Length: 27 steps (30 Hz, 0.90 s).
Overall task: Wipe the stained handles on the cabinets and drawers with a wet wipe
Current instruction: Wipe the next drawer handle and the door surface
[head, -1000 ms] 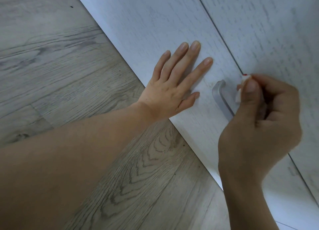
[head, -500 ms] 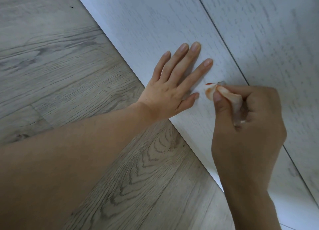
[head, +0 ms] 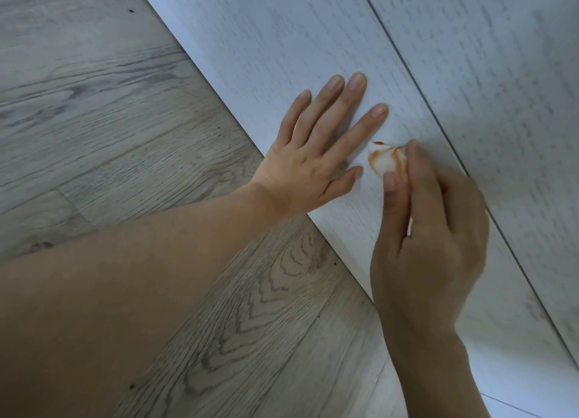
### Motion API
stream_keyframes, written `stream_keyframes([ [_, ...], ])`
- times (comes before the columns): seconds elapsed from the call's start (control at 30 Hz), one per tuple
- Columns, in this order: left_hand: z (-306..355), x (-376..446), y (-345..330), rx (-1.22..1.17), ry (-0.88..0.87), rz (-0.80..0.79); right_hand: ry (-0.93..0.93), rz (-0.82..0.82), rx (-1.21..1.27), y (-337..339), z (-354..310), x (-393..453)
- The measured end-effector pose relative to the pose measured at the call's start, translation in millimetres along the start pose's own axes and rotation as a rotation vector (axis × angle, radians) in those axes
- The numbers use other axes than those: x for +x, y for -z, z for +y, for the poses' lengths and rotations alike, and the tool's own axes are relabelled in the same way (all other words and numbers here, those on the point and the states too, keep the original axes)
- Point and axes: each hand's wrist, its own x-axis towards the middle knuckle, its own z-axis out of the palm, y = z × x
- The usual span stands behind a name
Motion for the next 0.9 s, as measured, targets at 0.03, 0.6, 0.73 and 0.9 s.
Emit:
stream_keyframes([
  [0.03, -0.3, 0.0, 0.3, -0.002, 0.001, 0.000, 0.000, -0.004, 0.011, -0.5, 0.7, -3.0],
  [0.6, -1.8, 1.1, 4.9, 0.003, -0.031, 0.020, -0.006, 0.231, 0.112, -8.4, 1.3, -0.8],
  [0.73, -1.3, 1.3, 4.2, -0.006, -0.025, 0.019, -0.005, 0.268, 0.146, -5.6, 0.8, 2.4],
  [0.9, -5.2, -0.3, 2.7, 0.002, -0.031, 0.013, 0.007, 0.207, 0.131, -19.3, -1.1, 9.1],
])
